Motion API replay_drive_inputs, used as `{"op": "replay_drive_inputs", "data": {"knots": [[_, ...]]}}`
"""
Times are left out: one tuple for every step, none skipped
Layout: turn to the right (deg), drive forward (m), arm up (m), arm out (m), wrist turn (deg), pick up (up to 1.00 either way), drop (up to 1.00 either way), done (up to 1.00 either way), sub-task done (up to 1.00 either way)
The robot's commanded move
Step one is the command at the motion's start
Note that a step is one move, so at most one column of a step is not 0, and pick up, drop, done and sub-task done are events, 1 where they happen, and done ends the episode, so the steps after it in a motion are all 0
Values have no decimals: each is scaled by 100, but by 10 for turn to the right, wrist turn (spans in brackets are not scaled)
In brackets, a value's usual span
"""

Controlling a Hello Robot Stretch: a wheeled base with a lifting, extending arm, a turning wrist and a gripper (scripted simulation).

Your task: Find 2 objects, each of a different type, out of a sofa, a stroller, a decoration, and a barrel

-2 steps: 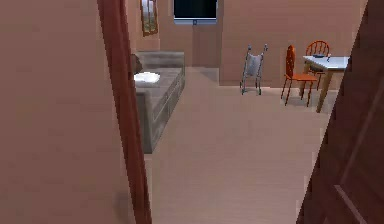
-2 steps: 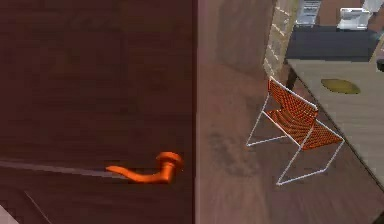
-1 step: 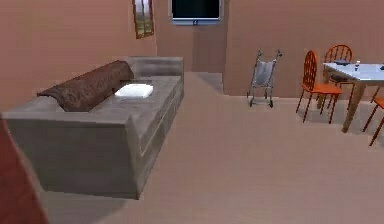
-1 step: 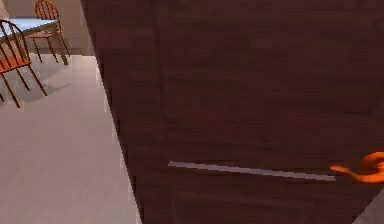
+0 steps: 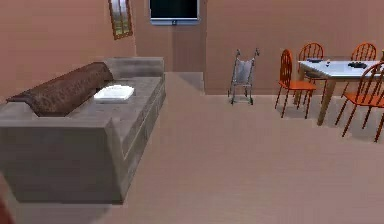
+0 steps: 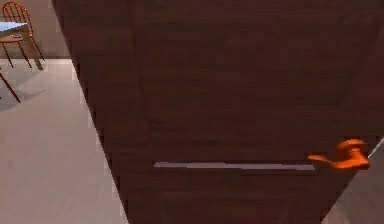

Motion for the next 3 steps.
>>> {"op": "replay_drive_inputs", "data": {"knots": [[0, 75, 0, 0, 0, 0, 0, 0, 0], [-300, 0, 0, 0, 0, 0, 0, 0, 0], [0, 0, 0, 0, 0, 0, 0, 100, 0]]}}
